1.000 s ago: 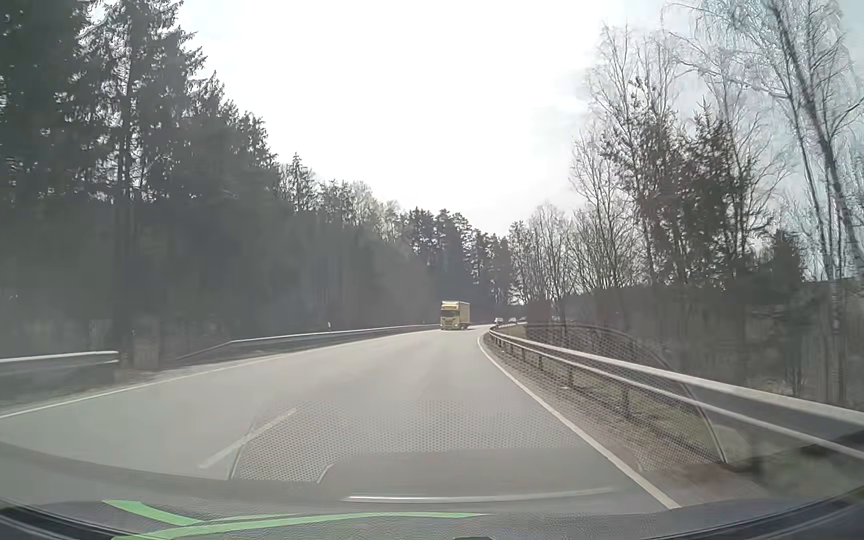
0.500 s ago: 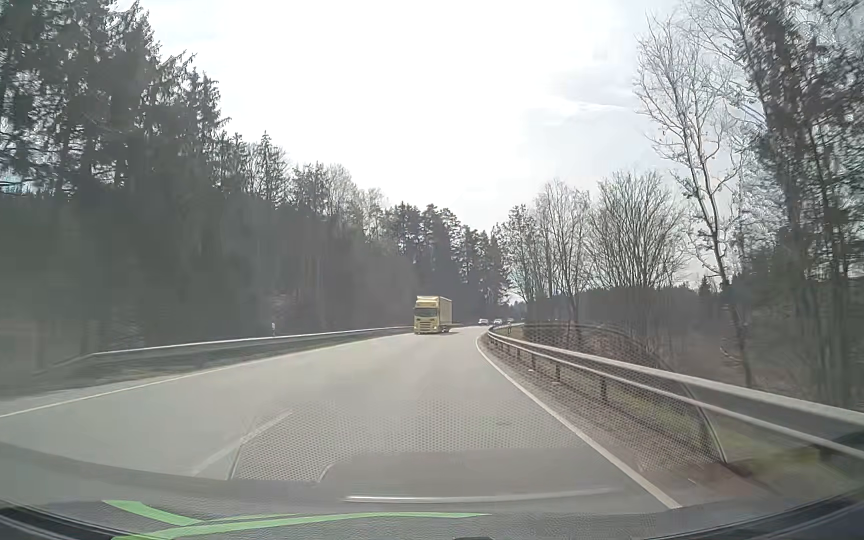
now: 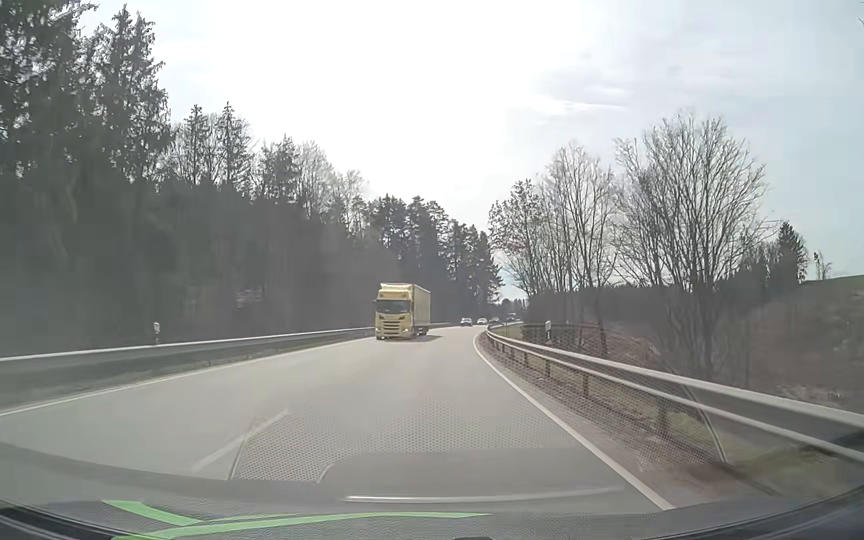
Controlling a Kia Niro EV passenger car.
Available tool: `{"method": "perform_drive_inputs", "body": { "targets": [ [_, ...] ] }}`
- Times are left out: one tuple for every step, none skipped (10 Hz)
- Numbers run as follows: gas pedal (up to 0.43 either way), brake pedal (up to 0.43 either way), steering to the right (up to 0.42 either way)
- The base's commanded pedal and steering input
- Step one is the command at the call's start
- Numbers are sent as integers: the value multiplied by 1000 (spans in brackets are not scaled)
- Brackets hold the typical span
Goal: Follow the waypoints while adhering to traffic rules and regulations
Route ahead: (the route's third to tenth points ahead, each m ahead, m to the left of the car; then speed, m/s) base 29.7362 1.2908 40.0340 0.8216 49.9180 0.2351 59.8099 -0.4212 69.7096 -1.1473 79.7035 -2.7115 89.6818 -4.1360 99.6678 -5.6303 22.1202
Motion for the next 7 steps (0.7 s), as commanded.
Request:
{"method": "perform_drive_inputs", "body": {
  "targets": [
    [299, 0, 11],
    [299, 0, 11],
    [299, 0, 11],
    [299, 0, 11],
    [299, 0, 11],
    [299, 0, 10],
    [299, 0, 10]
  ]
}}
